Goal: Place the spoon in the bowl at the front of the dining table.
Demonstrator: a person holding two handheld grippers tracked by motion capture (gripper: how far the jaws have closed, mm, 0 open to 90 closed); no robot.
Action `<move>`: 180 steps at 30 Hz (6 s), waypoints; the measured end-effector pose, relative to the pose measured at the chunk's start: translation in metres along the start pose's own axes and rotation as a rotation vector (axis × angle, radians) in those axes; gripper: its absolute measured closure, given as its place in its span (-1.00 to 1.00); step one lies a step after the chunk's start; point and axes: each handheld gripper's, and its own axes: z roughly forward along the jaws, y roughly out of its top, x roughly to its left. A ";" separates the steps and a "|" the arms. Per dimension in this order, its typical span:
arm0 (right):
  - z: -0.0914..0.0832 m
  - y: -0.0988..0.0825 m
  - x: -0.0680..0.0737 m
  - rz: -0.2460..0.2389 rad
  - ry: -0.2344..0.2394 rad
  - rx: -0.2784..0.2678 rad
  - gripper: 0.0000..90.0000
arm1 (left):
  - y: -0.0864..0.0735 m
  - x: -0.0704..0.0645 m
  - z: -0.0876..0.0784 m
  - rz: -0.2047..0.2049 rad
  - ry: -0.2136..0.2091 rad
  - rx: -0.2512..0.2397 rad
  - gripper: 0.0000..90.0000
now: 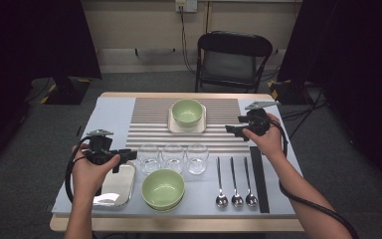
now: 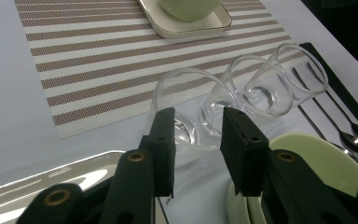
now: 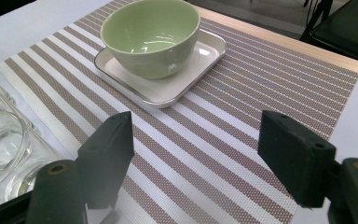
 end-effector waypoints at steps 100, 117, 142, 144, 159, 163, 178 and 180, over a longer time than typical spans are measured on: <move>-0.006 -0.003 0.006 0.006 0.033 -0.011 -0.42 | 0.020 -0.107 0.066 0.043 -0.111 0.094 1.00; -0.004 -0.007 0.007 0.007 0.032 -0.003 -0.42 | 0.022 -0.122 0.075 0.064 -0.117 0.115 1.00; -0.003 -0.010 0.008 0.015 0.036 0.003 -0.44 | 0.020 -0.147 0.092 0.091 -0.155 0.121 1.00; -0.003 -0.010 0.008 0.011 0.036 0.005 -0.44 | 0.019 -0.149 0.093 0.093 -0.153 0.124 1.00; -0.003 -0.011 0.009 0.009 0.038 0.008 -0.44 | 0.017 -0.161 0.103 0.088 -0.152 0.136 1.00; -0.001 -0.012 0.009 0.010 0.041 0.011 -0.44 | 0.016 -0.164 0.106 0.085 -0.144 0.138 1.00; -0.001 -0.012 0.010 0.006 0.046 0.010 -0.44 | 0.008 -0.176 0.116 0.102 -0.131 0.145 1.00; -0.001 -0.012 0.010 0.008 0.047 0.013 -0.44 | 0.007 -0.176 0.119 0.096 -0.124 0.145 1.00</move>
